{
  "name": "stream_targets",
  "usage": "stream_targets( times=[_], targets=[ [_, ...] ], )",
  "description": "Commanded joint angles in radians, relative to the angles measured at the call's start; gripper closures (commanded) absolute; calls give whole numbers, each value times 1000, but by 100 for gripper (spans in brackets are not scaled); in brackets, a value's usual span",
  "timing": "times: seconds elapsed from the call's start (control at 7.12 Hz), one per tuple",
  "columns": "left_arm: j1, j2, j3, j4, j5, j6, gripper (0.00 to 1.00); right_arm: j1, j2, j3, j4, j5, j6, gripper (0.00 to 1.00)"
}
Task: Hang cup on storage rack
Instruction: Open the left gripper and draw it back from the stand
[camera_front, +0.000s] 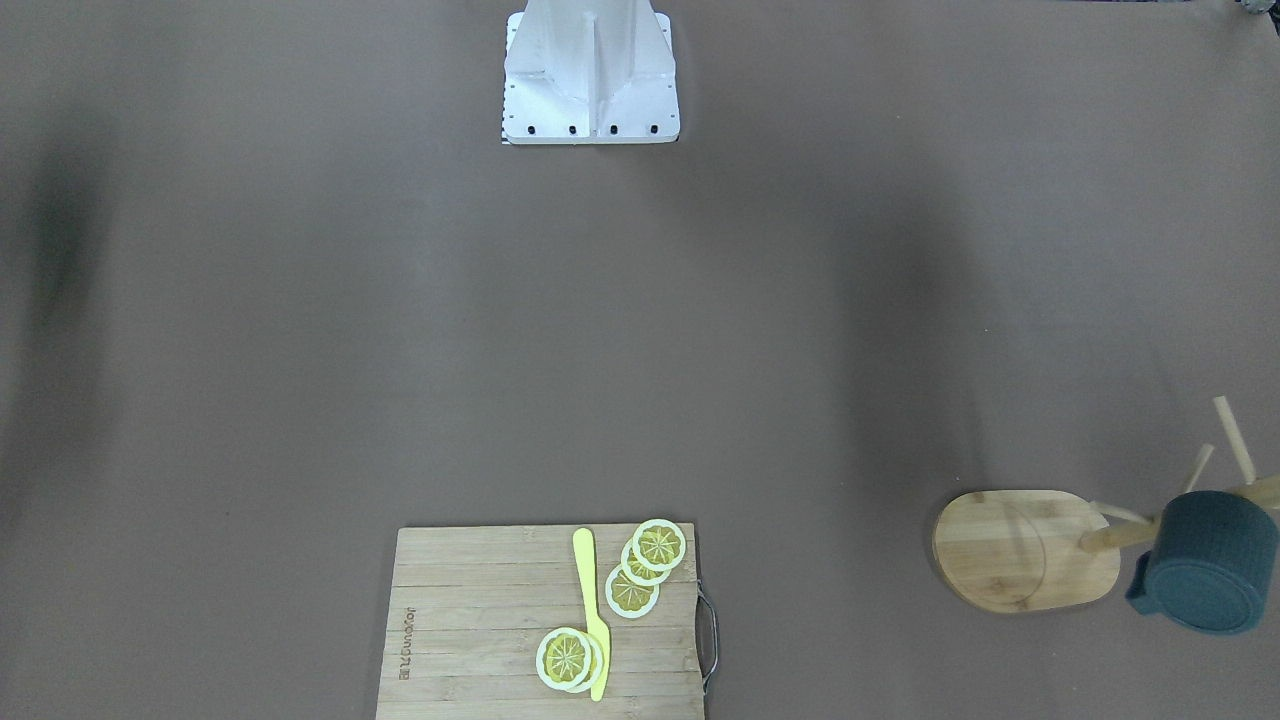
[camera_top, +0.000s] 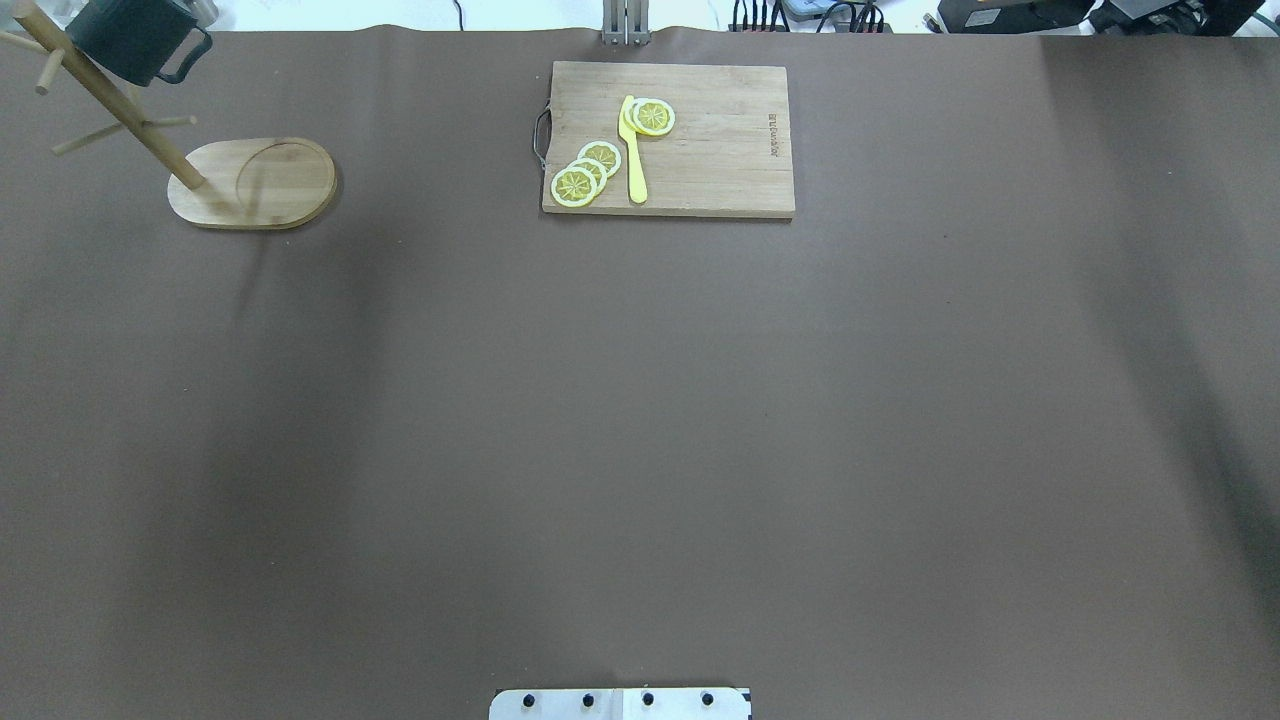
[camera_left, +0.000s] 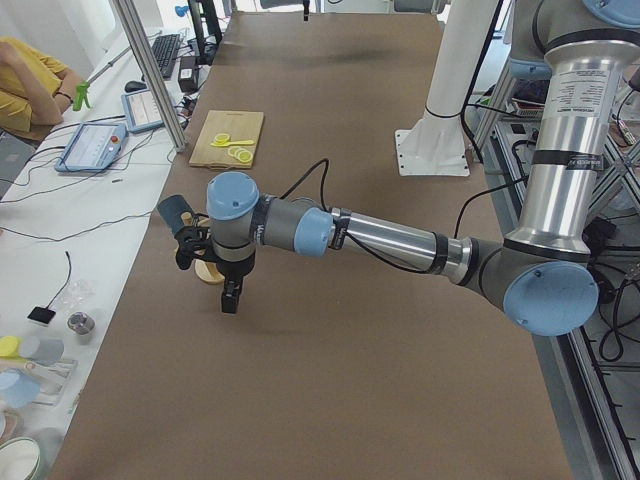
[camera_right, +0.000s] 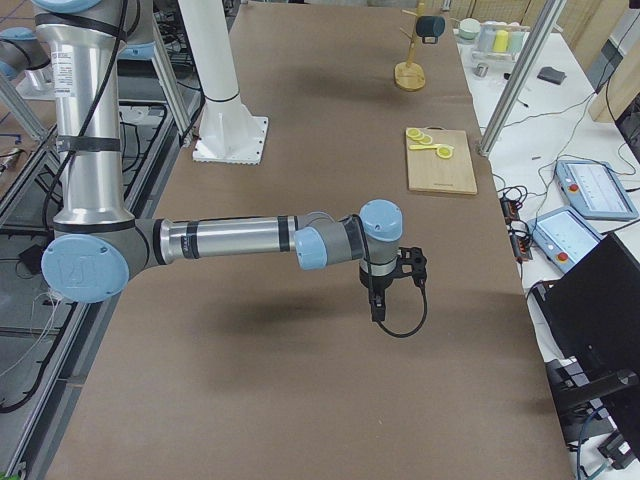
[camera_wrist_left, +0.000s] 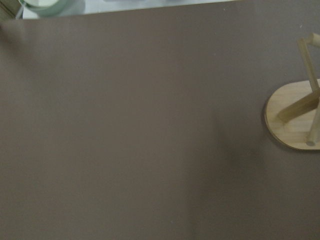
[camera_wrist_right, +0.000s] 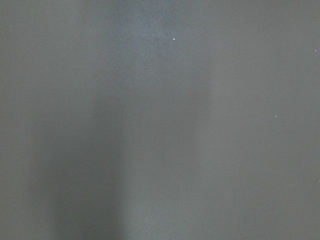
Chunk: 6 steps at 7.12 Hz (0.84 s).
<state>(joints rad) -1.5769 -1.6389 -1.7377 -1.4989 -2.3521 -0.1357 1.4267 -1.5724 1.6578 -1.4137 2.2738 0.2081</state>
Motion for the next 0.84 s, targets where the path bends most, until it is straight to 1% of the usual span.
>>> stream_targets(
  times=[0.0, 0.28, 0.56, 0.7],
  targets=[
    [17, 82, -30, 20, -10, 30, 2, 14, 3, -7, -2, 41, -3, 0],
    [20, 86, 6, 3, -16, 44, 2, 32, 5, -9, -2, 73, -3, 0],
    [20, 85, 50, -70, -21, 38, 2, 44, 11, -9, -2, 94, -3, 0],
    [21, 83, 75, -83, -22, 41, 2, 47, 8, -6, -1, 102, -3, 0]
  ],
)
